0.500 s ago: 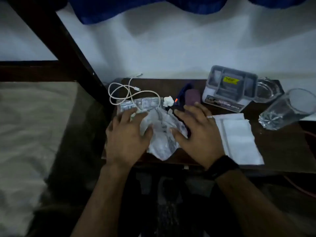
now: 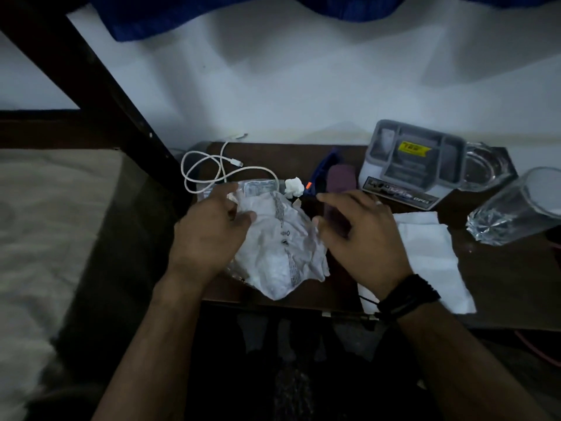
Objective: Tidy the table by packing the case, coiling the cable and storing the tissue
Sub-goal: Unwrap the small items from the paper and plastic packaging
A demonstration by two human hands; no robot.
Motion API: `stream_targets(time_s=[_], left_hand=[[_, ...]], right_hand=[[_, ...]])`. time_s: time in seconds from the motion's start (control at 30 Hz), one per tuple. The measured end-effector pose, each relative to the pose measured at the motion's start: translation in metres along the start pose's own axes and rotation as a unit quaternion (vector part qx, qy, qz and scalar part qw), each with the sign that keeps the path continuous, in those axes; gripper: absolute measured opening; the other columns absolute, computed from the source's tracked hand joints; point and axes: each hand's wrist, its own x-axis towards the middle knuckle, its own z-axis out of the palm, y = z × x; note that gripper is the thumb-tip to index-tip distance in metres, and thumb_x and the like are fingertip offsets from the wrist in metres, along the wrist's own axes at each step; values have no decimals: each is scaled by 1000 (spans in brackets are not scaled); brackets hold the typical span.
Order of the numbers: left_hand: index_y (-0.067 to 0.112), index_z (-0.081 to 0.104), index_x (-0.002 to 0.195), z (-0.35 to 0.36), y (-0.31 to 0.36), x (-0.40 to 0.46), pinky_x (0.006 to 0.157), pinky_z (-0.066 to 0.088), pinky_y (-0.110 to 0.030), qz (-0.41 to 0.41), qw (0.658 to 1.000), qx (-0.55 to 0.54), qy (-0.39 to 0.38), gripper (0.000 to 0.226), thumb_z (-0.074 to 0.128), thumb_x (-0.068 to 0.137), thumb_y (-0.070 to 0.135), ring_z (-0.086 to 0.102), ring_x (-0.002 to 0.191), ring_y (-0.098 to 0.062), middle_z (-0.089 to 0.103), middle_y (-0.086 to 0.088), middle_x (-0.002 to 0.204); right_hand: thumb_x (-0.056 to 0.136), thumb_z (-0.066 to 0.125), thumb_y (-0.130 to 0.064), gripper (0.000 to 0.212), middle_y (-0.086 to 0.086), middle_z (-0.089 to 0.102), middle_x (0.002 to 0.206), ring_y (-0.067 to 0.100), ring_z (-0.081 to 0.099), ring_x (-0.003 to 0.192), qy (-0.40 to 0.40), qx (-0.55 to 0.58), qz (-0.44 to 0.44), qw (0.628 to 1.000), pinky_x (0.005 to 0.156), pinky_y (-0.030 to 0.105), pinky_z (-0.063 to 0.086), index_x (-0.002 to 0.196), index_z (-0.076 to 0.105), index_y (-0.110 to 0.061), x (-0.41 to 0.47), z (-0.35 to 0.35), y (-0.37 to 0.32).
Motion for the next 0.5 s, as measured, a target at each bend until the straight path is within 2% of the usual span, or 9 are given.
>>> stream_targets(time_s=[0.07,0.13,0.2,0.33,0.43,0.5], left_hand=[[24,60,132,-5,0,0,91,48,-29,13,998,-57,5,43,71,92,34,62,96,-7,59,20,93],[22,65,114,-10,0,-1,88,49,-26,39,992,-119,7,25,72,92,31,62,94,2,65,17,98],[19,68,103,-14,1,-3,84,50,-24,61,984,-167,6,16,72,92,30,66,94,-2,71,10,99],[16,68,98,-19,3,-5,73,50,-12,74,971,-226,-5,10,70,94,24,67,86,-5,73,4,95],[17,61,95,-21,1,-4,71,48,-19,104,966,-236,-2,8,63,99,24,58,78,-6,64,8,84],[22,56,93,-23,0,-4,70,47,-17,122,957,-262,23,9,59,101,24,54,76,-1,59,12,81]], right_hand=[[85,66,-33,37,7,69,107,34,67,94,19,36,10,999,81,49,54,119,72,-19,0,-3,-1],[86,66,-34,38,4,67,110,28,66,94,29,68,31,997,82,46,55,121,70,-20,0,-5,-1],[87,66,-35,39,2,65,115,22,65,97,25,106,60,992,83,44,55,124,69,-22,0,-6,0],[90,72,-37,45,-1,62,122,17,63,105,-19,159,102,982,90,40,55,132,63,-24,1,-5,-1],[87,73,-45,63,-6,60,132,6,60,113,-64,221,153,961,95,24,50,143,53,-25,3,-10,-8],[82,73,-51,78,-10,58,139,1,57,121,-91,278,186,938,99,20,47,151,44,-27,5,-12,-12]])
